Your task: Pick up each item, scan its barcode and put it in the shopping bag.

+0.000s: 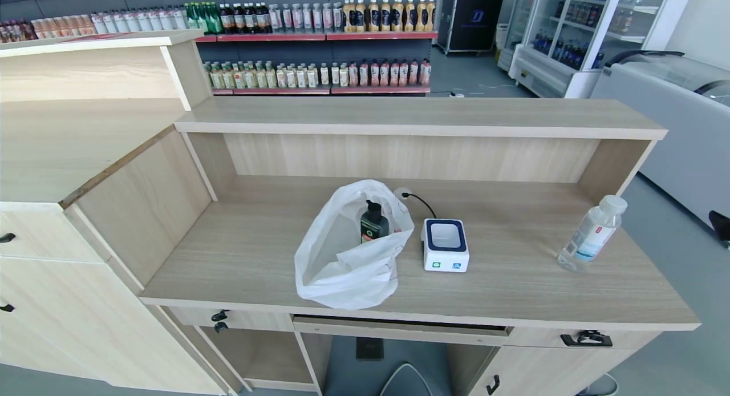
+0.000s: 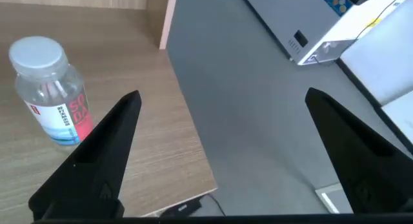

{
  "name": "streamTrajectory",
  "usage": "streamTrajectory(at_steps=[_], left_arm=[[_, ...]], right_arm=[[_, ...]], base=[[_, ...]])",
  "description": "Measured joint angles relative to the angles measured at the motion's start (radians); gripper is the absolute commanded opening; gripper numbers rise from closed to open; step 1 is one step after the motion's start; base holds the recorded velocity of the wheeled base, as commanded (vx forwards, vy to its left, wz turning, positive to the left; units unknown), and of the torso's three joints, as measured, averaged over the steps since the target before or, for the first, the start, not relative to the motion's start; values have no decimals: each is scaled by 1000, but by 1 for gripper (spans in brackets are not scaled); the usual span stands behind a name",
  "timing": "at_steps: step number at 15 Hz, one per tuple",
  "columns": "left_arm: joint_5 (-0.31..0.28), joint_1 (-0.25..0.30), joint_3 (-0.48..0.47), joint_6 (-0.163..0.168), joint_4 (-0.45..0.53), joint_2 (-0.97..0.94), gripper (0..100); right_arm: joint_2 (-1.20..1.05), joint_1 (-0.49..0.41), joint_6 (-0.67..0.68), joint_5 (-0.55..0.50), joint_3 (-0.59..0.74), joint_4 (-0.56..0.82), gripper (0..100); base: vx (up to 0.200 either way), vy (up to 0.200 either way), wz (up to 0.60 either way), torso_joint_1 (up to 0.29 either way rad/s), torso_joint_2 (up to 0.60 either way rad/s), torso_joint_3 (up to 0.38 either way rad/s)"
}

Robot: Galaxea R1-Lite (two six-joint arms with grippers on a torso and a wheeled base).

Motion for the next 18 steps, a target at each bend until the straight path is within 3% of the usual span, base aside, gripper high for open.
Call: streamTrajectory(at_steps=[5,10,18], left_arm=[[0,0,0,0,0,0,100],[0,0,0,0,0,0,100],[0,0,0,0,0,0,100]], right_arm=[[236,-11,94,74,40,-258,100],[346,37,99,185,48,-287,100],[447,105,57,188,35,-394,100]], base=[[0,0,0,0,0,0],[0,0,0,0,0,0],[0,0,0,0,0,0]])
